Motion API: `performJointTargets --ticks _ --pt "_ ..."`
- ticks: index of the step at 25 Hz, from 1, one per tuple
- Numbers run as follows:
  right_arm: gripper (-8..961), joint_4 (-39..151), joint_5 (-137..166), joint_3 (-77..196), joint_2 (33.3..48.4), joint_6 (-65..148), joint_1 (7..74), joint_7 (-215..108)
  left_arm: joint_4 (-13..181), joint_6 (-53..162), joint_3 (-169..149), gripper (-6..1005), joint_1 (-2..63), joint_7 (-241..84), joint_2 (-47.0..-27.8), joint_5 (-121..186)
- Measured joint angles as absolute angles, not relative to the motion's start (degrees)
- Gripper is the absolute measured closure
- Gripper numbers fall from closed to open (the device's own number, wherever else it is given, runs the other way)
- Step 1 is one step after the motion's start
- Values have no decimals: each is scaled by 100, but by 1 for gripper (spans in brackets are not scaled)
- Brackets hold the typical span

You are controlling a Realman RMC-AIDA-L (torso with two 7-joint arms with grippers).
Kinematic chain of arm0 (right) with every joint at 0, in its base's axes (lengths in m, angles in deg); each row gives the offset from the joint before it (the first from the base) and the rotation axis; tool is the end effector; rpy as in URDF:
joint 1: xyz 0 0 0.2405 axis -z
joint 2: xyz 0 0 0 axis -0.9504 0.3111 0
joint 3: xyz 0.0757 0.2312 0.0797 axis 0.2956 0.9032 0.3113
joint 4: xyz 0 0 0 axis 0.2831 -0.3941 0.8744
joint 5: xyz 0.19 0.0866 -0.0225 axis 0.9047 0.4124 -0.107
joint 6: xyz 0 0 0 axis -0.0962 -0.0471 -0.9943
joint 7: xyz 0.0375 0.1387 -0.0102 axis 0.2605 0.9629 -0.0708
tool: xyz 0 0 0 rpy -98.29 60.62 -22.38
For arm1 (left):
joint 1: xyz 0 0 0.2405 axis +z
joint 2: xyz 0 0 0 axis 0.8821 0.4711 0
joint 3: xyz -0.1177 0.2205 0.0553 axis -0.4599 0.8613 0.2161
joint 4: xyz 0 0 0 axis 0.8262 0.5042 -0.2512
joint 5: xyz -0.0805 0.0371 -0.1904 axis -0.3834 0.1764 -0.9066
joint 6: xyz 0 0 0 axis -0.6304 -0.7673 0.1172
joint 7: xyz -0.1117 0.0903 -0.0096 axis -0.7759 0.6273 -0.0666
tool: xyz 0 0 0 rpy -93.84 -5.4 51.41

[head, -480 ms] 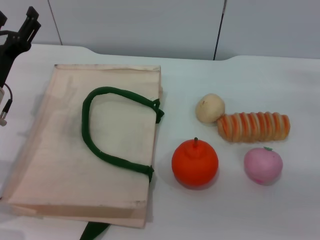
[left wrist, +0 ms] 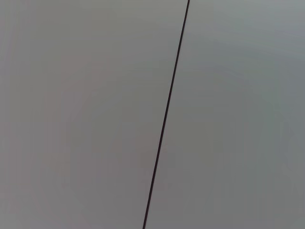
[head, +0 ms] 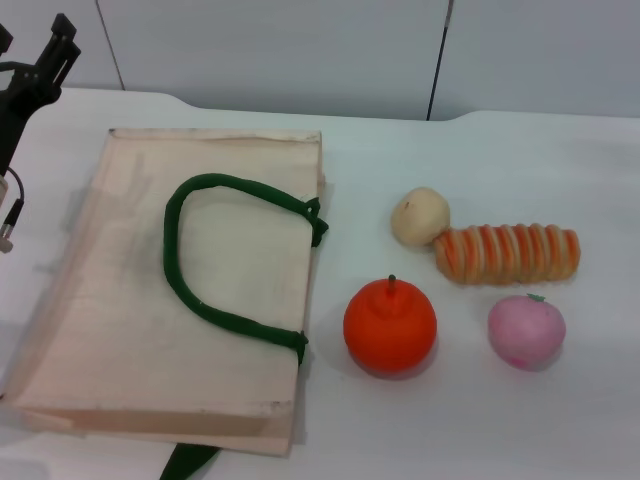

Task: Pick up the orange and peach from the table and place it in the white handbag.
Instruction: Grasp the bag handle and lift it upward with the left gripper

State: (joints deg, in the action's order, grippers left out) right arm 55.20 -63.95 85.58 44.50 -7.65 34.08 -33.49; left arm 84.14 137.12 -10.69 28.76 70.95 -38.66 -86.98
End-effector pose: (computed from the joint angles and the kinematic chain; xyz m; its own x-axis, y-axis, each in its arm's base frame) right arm 0.3310 0.3998 0.0406 0.6271 0.0110 -0.7789 -0.7785 -0.0242 -0.6272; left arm -0.3171 0.3695 0.0543 0.4899 -0.2064 0.8470 0.8372 -0.1598 -0.5231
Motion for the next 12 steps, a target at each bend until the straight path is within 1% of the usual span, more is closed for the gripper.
performJointTargets --ticks 5,12 --pt "59 5520 -6395 8558 4450 -765 3408 -3349 8424 13710 -1027 115 2861 6759 -3863 -8616" --pt "60 5530 -6398 8558 4441 -765 3426 -3349 9003 13651 -819 117 2791 4662 -3754 -7864"
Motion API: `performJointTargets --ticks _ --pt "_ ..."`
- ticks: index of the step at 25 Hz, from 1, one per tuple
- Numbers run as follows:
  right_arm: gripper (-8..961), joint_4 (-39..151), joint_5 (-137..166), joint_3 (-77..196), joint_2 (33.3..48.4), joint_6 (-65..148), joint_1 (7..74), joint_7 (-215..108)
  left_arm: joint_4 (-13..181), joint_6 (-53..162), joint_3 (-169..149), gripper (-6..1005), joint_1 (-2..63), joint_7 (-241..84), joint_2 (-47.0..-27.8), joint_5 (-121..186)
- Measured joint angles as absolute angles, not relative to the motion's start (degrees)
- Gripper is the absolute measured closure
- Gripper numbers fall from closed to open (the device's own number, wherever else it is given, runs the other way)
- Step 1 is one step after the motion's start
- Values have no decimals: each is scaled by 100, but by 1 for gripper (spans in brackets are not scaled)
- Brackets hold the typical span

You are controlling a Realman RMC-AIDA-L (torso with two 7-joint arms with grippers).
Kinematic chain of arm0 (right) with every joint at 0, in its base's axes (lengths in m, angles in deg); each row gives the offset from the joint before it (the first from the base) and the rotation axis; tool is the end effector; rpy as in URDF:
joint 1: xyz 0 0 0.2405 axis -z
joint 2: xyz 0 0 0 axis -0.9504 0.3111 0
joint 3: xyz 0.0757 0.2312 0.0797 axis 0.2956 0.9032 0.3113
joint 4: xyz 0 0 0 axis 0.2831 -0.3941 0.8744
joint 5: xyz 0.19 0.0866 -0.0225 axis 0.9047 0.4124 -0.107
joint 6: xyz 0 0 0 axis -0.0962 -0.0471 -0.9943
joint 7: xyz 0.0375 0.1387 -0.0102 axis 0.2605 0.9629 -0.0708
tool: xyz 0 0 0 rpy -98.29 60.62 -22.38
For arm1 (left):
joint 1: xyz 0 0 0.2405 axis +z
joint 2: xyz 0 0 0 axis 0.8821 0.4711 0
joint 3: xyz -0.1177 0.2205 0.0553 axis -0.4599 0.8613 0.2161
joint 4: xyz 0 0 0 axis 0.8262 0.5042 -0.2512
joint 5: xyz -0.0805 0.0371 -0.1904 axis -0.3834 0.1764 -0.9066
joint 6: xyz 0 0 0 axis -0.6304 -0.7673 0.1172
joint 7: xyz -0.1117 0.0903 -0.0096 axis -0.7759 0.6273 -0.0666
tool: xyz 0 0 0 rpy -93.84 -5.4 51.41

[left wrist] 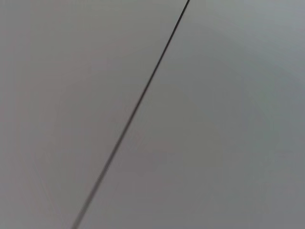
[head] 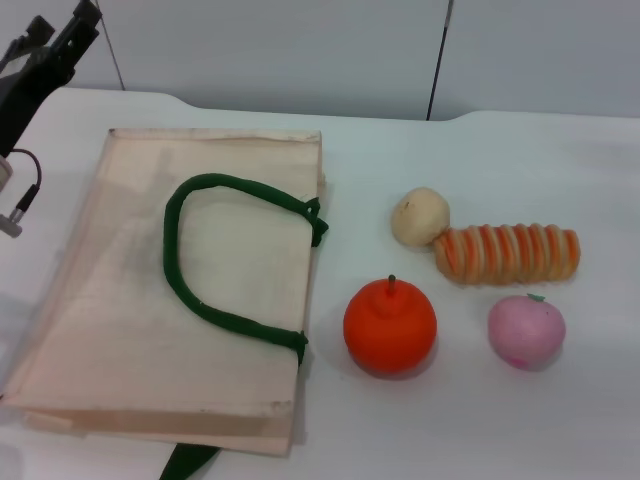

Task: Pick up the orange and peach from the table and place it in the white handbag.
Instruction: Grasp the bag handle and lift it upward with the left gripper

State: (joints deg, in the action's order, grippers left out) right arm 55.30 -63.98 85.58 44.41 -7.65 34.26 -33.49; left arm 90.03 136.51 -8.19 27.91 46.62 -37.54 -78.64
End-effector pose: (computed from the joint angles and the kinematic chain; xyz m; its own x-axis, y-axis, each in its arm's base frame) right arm 0.3327 0.3990 0.0418 0.6295 0.0100 -0.7770 -0.7767 -0.0206 -0.6295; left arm -0.3090 0.3801 0.0636 0.2867 -0.0621 0.9560 0.8993 -0.3264 -0.2909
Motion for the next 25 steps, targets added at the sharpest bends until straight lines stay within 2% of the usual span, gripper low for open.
performJointTargets --ticks 6,15,19,25 --pt "59 5529 -6403 8558 4441 -775 3424 -3349 10055 13571 -815 118 2689 2312 -3746 -6537" --pt "60 5543 -6414 8557 4432 -818 3434 -3340 11512 13311 -814 120 2150 -702 -3734 -3606" --pt "60 5557 -6414 8558 4428 -818 3452 -3331 11730 13089 -675 119 1765 -1532 -3734 -2126" --pt "60 5578 -6413 8558 4425 -781 3456 -3334 11769 12937 4 120 1590 -1918 -3734 -1452"
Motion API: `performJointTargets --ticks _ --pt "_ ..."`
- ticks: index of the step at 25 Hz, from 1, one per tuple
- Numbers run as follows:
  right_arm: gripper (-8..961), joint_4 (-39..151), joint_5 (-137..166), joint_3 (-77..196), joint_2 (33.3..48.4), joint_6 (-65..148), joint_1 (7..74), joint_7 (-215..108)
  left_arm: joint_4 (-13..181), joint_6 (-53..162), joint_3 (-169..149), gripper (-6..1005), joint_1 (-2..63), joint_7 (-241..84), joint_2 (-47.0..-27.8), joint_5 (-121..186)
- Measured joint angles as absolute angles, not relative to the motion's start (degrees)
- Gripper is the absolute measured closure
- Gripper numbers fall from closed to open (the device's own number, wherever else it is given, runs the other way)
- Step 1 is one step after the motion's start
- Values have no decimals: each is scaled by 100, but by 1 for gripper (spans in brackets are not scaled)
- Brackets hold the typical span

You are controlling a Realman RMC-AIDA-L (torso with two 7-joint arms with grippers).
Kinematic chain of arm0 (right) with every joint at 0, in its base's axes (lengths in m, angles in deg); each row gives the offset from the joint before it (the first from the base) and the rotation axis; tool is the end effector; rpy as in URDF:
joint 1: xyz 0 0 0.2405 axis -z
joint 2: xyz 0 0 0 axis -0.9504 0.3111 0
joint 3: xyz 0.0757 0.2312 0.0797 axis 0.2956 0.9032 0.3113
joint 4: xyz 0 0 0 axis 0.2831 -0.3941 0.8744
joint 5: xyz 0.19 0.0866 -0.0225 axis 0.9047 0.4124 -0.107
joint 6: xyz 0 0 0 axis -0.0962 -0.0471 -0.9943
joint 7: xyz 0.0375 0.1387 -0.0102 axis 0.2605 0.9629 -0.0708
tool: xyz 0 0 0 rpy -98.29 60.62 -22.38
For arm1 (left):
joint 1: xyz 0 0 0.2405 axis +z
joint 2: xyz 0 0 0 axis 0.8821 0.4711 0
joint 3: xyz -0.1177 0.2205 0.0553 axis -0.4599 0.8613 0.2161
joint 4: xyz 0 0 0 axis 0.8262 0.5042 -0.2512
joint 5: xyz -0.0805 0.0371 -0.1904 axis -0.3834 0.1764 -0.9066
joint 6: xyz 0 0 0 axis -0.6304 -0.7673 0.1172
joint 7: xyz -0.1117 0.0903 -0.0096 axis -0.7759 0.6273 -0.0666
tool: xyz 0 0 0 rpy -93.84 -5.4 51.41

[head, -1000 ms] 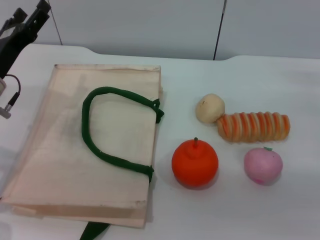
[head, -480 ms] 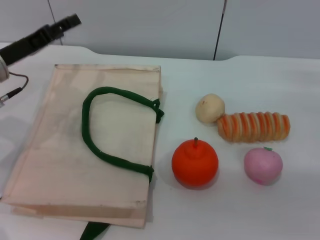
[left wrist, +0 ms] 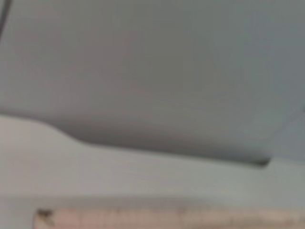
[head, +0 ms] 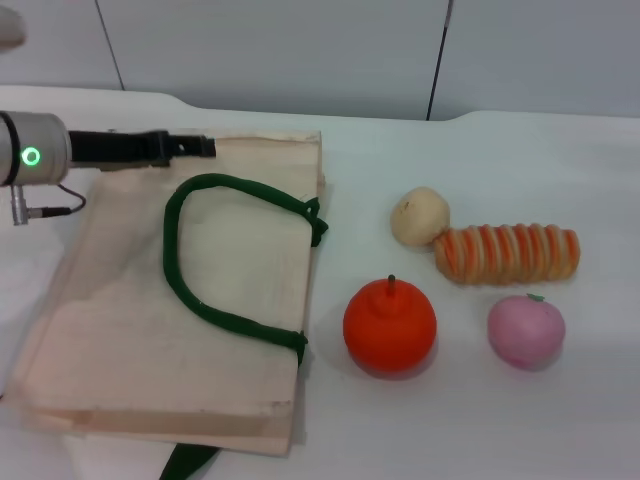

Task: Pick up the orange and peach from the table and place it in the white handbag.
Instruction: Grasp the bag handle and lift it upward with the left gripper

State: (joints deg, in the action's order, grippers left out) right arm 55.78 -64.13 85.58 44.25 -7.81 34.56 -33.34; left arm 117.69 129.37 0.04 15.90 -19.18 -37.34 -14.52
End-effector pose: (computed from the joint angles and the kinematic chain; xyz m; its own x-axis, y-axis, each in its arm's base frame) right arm 0.3359 0.3975 0.0452 0.6357 0.0111 -0.7718 -0.7717 -0.0143 -0.6358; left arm -0.2852 0.4252 0.0541 0.3638 0.7385 0.5677 0.9310 -0.2694 -0.2462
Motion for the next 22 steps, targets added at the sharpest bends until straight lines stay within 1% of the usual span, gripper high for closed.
performJointTargets --ticks 11,22 --pt "60 5600 -6398 8558 4415 -766 3470 -3336 11788 13354 971 119 1639 -2362 -3584 -1335" --pt "59 5600 -6394 8567 4415 -764 3457 -3328 11683 13441 997 120 1590 -2343 -3529 -1135"
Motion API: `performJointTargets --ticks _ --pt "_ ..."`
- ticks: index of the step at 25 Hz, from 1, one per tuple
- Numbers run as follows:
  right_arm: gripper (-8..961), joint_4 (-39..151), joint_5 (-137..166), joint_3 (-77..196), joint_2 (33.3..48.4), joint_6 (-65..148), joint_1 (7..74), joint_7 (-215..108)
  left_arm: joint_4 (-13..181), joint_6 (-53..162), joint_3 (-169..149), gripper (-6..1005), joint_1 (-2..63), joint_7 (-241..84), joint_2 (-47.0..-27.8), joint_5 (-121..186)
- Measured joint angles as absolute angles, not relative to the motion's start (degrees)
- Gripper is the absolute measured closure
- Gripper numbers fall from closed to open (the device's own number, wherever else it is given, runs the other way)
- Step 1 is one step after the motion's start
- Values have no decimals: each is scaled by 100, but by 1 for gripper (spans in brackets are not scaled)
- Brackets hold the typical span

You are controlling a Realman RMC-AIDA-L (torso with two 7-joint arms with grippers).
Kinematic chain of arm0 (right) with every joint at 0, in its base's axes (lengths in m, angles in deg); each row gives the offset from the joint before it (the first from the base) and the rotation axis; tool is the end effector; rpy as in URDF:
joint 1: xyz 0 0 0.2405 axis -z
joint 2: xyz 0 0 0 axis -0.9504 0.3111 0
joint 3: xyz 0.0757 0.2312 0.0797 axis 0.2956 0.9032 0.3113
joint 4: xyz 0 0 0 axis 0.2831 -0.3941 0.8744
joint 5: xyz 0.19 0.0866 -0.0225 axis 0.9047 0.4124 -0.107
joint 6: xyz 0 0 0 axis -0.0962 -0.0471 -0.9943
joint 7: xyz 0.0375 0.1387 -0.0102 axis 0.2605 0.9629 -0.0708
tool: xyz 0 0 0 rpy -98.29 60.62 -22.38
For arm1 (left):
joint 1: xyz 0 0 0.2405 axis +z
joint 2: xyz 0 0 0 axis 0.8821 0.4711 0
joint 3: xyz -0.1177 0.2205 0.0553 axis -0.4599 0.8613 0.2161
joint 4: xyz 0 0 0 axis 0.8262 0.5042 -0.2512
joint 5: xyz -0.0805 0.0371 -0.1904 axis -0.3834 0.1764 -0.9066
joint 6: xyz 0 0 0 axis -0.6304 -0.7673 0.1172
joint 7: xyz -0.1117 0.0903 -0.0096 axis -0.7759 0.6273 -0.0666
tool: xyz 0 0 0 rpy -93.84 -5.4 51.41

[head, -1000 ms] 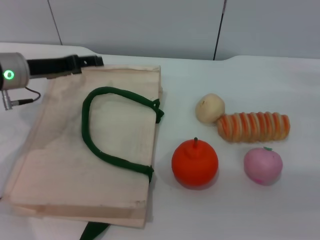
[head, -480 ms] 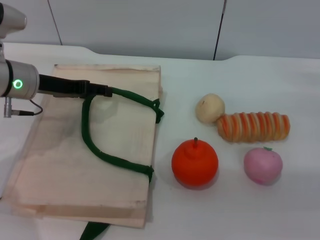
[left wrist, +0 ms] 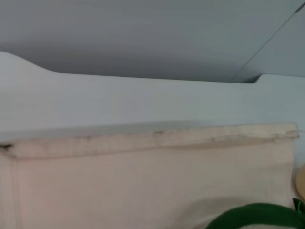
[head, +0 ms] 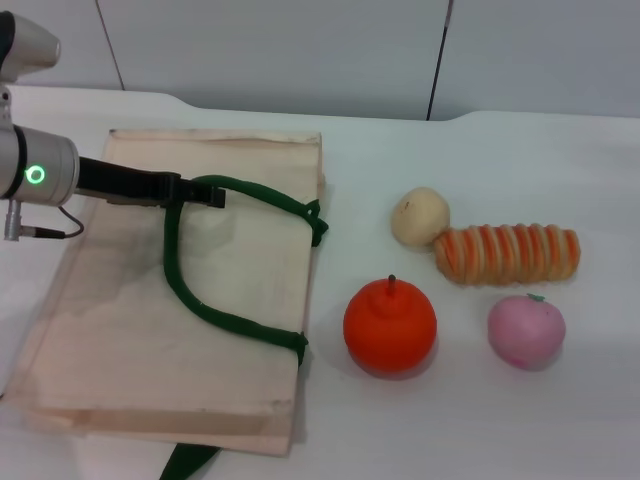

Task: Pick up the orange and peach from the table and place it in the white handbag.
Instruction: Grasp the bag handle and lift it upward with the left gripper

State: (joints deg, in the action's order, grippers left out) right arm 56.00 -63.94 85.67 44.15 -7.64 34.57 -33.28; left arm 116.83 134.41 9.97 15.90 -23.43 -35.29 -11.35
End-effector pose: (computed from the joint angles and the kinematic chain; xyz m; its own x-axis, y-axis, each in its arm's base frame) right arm 0.3375 0.3976 0.0473 0.6365 0.0113 -0.7712 -0.7712 -0.0066 -0.6366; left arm -0.2820 0.4150 0.0461 0.4209 0.8245 0.3782 0.9017 -0.3351 -0.2730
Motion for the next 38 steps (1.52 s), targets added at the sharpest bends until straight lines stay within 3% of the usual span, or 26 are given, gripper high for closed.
performJointTargets --ticks 6,17,25,31,38 --pt "59 5598 -6386 8575 4415 -764 3434 -3325 11644 13404 1005 145 1579 -2294 -3521 -1132" --pt "59 5565 -6386 8561 4422 -765 3409 -3323 11313 13107 1005 386 1425 -2054 -3493 -1132" --pt "59 5551 -6388 8557 4424 -773 3406 -3323 11201 12891 1005 714 1384 -1961 -3495 -1133" --pt "60 5553 -6389 8557 4424 -791 3400 -3318 11184 12772 997 858 1383 -1954 -3515 -1182" --pt "62 5548 -6424 8541 4424 -829 3428 -3304 11183 12853 923 878 1453 -1792 -3531 -1523"
